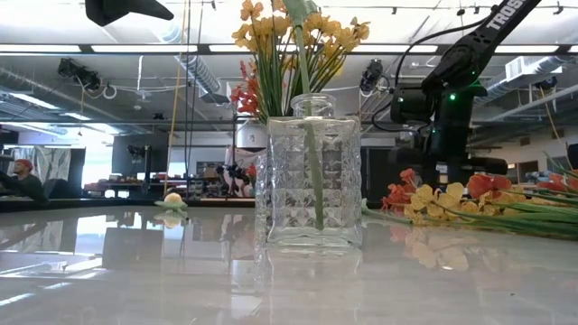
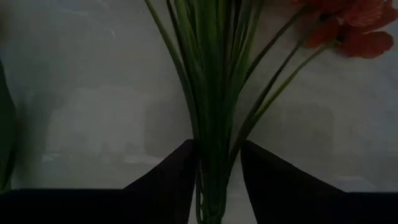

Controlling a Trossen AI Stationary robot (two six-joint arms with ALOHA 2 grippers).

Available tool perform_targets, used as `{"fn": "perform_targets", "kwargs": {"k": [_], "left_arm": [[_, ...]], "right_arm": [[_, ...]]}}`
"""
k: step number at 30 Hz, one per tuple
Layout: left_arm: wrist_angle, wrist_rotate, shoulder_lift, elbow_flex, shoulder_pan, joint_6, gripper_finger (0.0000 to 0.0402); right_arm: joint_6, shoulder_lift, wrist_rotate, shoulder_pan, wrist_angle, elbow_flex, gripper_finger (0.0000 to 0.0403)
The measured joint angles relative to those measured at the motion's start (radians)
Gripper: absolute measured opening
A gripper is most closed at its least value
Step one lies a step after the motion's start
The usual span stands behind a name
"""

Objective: Sort flowers into vase by color
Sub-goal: Put the top red flowers into the top transparent vase

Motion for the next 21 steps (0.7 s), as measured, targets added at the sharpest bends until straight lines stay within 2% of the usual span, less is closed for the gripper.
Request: {"fn": "perform_targets", "kwargs": {"k": [10,21], "left_arm": [[0.0,0.0,0.0,0.0,0.0,0.0,0.0327],[0.0,0.0,0.0,0.0,0.0,0.0,0.0327]], "right_arm": [[0.0,0.0,-0.005,0.0,0.0,0.0,0.0093],[-0.003,0.0,-0.043,0.001,0.002,0.0,0.0024]]}}
